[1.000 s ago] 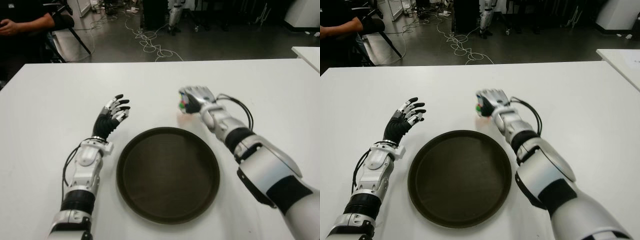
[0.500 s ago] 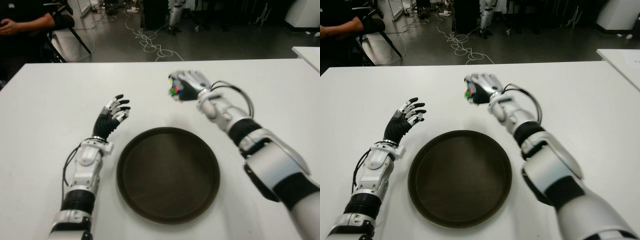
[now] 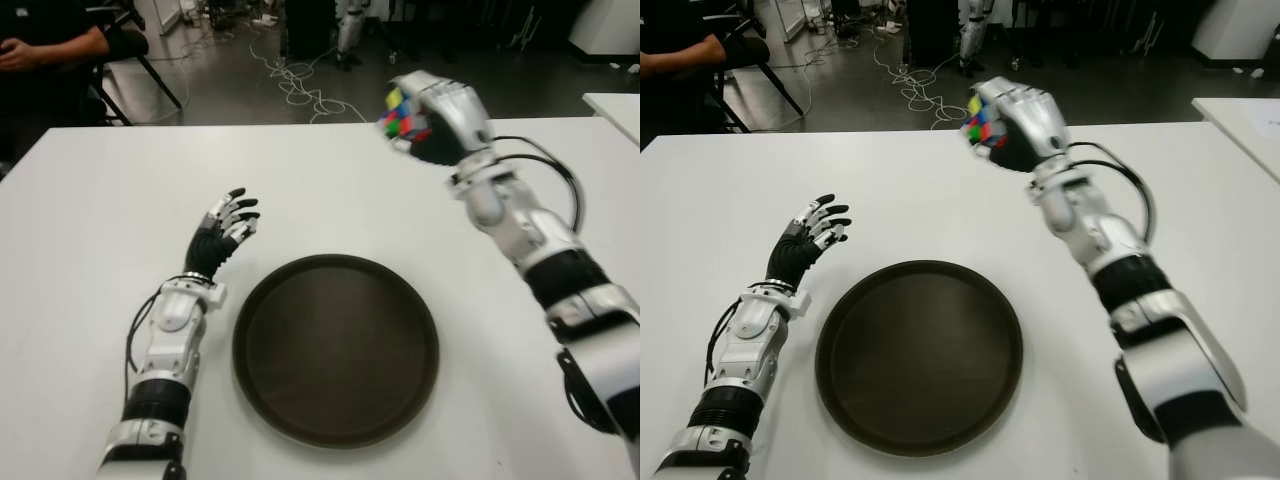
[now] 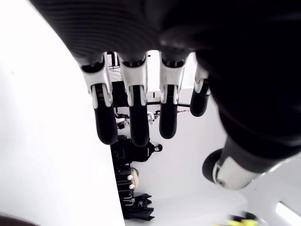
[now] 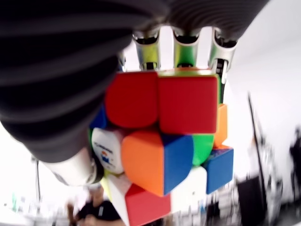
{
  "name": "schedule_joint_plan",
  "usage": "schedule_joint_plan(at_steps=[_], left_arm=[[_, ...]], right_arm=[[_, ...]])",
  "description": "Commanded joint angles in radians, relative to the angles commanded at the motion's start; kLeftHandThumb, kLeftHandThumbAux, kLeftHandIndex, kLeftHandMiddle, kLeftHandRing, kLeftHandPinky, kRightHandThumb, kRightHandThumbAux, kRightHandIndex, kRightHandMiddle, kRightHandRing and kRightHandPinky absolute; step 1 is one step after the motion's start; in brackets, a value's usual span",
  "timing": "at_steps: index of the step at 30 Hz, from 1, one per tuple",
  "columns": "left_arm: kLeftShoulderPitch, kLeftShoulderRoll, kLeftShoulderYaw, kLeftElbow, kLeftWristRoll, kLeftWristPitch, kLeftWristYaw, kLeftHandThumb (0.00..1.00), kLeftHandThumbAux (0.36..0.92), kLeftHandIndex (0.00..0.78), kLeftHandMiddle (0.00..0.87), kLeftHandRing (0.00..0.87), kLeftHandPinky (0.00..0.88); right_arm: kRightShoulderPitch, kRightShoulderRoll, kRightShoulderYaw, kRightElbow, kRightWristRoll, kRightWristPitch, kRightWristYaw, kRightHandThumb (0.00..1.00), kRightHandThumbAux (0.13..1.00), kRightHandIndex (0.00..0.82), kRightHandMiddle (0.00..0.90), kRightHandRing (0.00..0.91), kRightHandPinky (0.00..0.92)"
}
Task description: Pick up the Rubik's Cube and put it in the plate
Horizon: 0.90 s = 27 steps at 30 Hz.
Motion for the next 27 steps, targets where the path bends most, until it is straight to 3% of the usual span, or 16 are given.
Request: schedule_joint_plan(at_steps=[7, 12, 15, 20, 22, 27], left_arm=[[0.0, 0.001, 0.0, 0.001, 0.003, -0.005, 0.002, 0.297, 0.663, 0.145, 0.223, 0.232, 0.286], [0.0, 0.003, -0.003, 0.001, 0.006, -0.003, 0.003, 0.306, 0.668, 0.147, 0.231, 0.236, 0.283], [0.0, 0.005, -0.003, 0.0, 0.005, 0.0, 0.001, 0.306, 0.671, 0.147, 0.233, 0.238, 0.284], [-0.001, 0.003, 0.0, 0.003, 0.002, -0.002, 0.003, 0.313, 0.675, 0.15, 0.239, 0.243, 0.286], [0.0, 0.001, -0.001, 0.001, 0.003, -0.005, 0.004, 0.314, 0.675, 0.152, 0.243, 0.246, 0.288], [0.001, 0.0, -0.003, -0.007, 0.003, -0.003, 0.005, 0.316, 0.676, 0.157, 0.255, 0.254, 0.294]], right_arm=[[0.004, 0.008, -0.027, 0.006, 0.009, -0.126, -0.102, 0.696, 0.733, 0.427, 0.732, 0.743, 0.753], [0.074, 0.043, 0.023, 0.007, -0.016, -0.202, -0.094, 0.697, 0.732, 0.426, 0.732, 0.747, 0.761], [0.11, 0.056, 0.089, 0.027, -0.029, -0.235, -0.001, 0.697, 0.732, 0.425, 0.732, 0.751, 0.767], [0.161, -0.004, 0.146, -0.046, -0.026, -0.261, 0.194, 0.697, 0.732, 0.422, 0.713, 0.749, 0.765], [0.166, -0.05, 0.169, -0.111, 0.012, -0.28, 0.36, 0.698, 0.732, 0.421, 0.705, 0.745, 0.764], [0.182, -0.105, 0.177, -0.226, 0.094, -0.278, 0.622, 0.699, 0.733, 0.418, 0.68, 0.73, 0.745]])
